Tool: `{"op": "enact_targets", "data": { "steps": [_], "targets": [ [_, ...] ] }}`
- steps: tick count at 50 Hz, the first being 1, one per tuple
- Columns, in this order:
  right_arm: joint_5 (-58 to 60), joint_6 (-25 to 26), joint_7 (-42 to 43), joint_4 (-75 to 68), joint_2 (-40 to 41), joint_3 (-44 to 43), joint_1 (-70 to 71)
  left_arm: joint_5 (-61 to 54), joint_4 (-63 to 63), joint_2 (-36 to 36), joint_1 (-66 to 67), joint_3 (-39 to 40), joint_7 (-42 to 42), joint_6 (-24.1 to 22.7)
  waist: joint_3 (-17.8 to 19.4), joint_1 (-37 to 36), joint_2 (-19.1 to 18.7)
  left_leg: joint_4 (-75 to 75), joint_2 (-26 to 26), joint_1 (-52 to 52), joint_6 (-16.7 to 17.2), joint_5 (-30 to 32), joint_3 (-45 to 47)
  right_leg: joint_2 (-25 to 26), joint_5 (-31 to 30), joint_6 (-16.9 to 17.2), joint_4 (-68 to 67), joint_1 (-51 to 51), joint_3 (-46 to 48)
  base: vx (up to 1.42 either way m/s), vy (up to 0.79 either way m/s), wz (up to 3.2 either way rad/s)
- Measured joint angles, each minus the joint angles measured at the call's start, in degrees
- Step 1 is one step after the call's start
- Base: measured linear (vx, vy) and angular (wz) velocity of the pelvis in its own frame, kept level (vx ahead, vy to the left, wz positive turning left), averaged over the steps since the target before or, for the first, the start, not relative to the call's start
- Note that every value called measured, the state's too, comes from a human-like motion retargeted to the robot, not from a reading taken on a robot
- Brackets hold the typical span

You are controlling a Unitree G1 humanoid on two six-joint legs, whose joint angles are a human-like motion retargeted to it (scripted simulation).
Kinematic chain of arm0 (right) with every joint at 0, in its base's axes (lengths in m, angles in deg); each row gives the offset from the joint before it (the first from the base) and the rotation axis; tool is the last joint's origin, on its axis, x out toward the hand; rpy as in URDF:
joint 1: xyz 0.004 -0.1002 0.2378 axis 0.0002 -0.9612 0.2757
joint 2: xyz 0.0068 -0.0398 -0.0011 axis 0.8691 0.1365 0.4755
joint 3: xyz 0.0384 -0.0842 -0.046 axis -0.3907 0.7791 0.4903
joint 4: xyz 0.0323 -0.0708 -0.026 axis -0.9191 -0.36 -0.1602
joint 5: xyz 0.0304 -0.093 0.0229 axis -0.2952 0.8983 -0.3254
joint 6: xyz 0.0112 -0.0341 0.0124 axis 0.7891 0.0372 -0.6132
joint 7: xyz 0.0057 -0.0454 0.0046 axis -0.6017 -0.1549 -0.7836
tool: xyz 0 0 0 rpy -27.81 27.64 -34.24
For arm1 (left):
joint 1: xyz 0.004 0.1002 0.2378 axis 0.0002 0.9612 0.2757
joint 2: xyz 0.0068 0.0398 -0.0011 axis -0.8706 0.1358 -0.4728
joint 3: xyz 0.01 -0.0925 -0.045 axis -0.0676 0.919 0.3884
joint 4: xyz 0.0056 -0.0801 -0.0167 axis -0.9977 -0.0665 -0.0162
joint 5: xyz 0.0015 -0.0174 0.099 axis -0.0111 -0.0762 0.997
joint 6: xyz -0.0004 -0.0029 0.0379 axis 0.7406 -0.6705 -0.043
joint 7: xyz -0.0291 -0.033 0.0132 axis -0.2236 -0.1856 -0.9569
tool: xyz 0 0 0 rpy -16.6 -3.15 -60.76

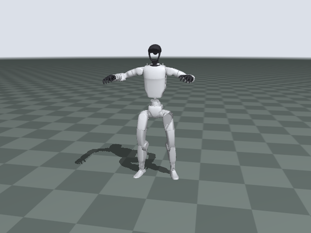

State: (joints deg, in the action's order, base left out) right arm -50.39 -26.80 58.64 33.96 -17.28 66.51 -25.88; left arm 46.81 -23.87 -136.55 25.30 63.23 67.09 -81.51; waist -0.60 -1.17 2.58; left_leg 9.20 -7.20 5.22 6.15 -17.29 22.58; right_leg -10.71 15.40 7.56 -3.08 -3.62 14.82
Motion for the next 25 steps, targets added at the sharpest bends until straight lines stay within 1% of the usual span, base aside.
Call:
{"op": "enact_targets", "data": {
  "steps": [2, 4, 6, 8, 10, 16, 20, 25],
  "targets": [
    [2.2, -0.2, -1.9, -0.9, 1.7, 3.3, 0.8, 1.9, -1.4, 1.9, -0.3, -2.4, 2.1, -0.2, 0.6, -0.2, 0.0, 0.0, 0.0, 0.2, 0.0, -0.1, 0.2, 0.0, 0.0, 0.0, -0.1, 0.0, -0.2, 0.00, 0.00, 0.00],
    [4.1, -0.7, -3.2, -0.3, 1.7, 5.4, 0.4, 3.5, -1.4, 2.3, 0.4, -3.7, 3.1, -0.7, 1.2, -0.3, 0.0, 0.0, 0.0, 0.3, 0.0, -0.1, 0.3, 0.1, 0.0, -0.1, -0.1, 0.0, -0.3, 0.00, 0.00, 0.00],
    [5.1, -1.3, -3.5, 1.3, 0.4, 6.0, -0.7, 4.9, -0.3, 1.3, 2.0, -3.5, 3.0, -1.3, 1.7, -0.3, 0.0, -0.1, 0.0, 0.2, 0.0, 0.0, 0.4, 0.1, -0.1, 0.0, -0.1, 0.1, -0.4, 0.00, 0.00, 0.00],
    [5.5, -1.8, -3.0, 3.3, -1.7, 4.7, -2.4, 6.0, 1.2, -0.9, 4.1, -1.8, 2.0, -1.8, 2.0, -0.3, 0.0, -0.2, -0.1, 0.0, 0.1, 0.2, 0.5, 0.1, -0.3, 0.1, 0.0, 0.4, -0.4, 0.00, 0.00, 0.00],
    [5.6, -2.1, -1.7, 4.9, -4.2, 1.6, -4.7, 6.7, 2.7, -3.5, 6.8, 1.1, 0.6, -2.0, 1.9, -0.1, -0.1, -0.3, 0.0, -0.3, 0.3, 0.3, 0.5, 0.1, -0.4, 0.3, 0.1, 0.6, -0.3, 0.00, 0.00, 0.00],
    [7.2, -2.4, 3.3, 6.5, -10.3, -12.2, -12.2, 6.8, 5.1, -10.5, 14.4, 14.0, -3.0, -2.4, 0.9, 0.3, 0.0, -0.5, 0.0, -1.1, 0.6, 0.6, 0.1, 0.1, -0.7, 0.8, 0.5, 1.1, 0.2, 0.00, 0.00, 0.00],
    [8.1, -2.3, 5.3, 6.6, -13.1, -20.6, -16.2, 5.5, 6.2, -13.2, 17.7, 21.8, -4.3, -2.6, 0.3, 0.4, 0.1, -0.4, 0.1, -1.3, 0.7, 0.7, -0.2, 0.0, -0.8, 0.8, 0.5, 1.0, 0.5, 0.00, 0.00, 0.00],
    [7.5, -1.8, 5.1, 6.7, -15.1, -27.3, -19.1, 3.5, 7.7, -15.1, 19.5, 28.2, -4.2, -2.5, 0.1, 0.2, 0.2, -0.3, 0.0, -1.1, 0.8, 0.6, -0.2, 0.0, -0.7, 0.8, 0.5, 0.8, 0.6, 0.00, 0.00, 0.00]
  ]
}}
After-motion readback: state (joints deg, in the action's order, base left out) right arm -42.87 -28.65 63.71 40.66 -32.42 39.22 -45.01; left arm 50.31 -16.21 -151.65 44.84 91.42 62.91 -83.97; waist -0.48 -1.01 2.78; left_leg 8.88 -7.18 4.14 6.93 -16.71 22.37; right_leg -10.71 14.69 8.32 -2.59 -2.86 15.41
